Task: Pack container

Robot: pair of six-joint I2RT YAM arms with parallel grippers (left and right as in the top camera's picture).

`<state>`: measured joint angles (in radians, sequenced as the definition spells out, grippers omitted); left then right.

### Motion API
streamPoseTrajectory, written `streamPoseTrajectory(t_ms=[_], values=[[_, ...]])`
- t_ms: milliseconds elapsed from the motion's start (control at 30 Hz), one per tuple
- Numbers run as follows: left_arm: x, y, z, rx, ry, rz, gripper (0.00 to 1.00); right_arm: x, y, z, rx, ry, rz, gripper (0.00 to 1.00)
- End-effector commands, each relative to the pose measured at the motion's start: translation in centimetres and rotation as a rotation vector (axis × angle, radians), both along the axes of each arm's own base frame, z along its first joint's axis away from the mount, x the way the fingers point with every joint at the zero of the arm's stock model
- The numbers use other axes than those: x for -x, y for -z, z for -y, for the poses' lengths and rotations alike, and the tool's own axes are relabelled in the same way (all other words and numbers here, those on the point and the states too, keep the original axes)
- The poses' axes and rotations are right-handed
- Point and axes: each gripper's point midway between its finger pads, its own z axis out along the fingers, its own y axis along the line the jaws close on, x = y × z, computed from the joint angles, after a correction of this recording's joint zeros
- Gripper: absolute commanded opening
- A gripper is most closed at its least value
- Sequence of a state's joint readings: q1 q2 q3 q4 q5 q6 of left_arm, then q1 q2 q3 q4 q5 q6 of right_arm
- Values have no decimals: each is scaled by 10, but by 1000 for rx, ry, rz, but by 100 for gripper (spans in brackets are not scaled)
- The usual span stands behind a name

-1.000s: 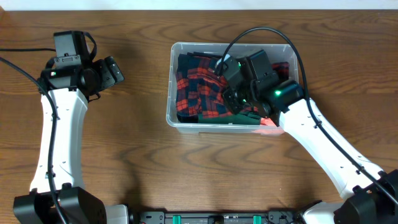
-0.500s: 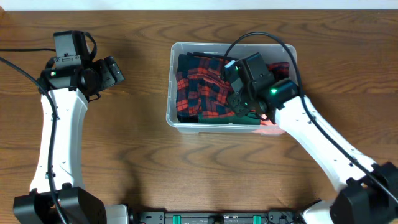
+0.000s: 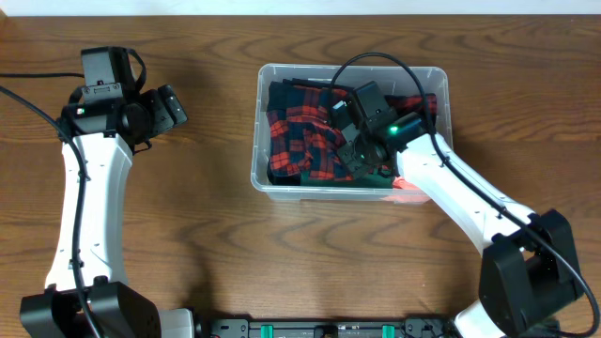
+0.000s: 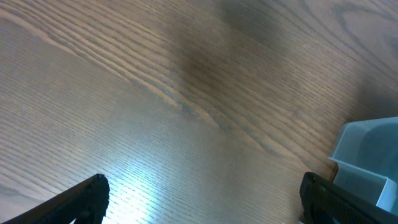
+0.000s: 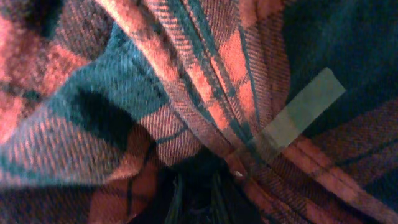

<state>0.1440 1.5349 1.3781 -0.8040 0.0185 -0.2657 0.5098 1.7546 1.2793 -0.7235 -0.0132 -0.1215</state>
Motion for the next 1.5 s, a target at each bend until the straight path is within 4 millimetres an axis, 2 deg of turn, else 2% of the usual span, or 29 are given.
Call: streamPoseTrajectory(t_ms=[0,233,433,767,933,1033,1133,1333,1467], values=[[1,-4,-4,-13,-13,7,98,8,43,5,71,-8,-88,17],[1,-4,-4,-13,-13,7,98,9,73,6,100,-9,-140,17],[1,-4,-4,-13,-13,7,98,12,93,7,121,-9,-177,7],[1,-4,-4,-13,-13,7,98,13,95,8,125,-9,-184,1],[1,-4,-4,-13,-13,7,98,10,88,7,122,-9,-178,1],[1,-4,-4,-13,-13,7,98,6,71,4,115,-8,-170,1],[1,-4,-4,-13,-13,7,98,0,39,-1,100,-10,-142,1],[1,-4,-4,-13,-13,7,98,-29,-57,-17,-10,-8,52,1],[1,-4,-4,-13,-13,7,98,-49,-122,-29,-133,53,207,1]])
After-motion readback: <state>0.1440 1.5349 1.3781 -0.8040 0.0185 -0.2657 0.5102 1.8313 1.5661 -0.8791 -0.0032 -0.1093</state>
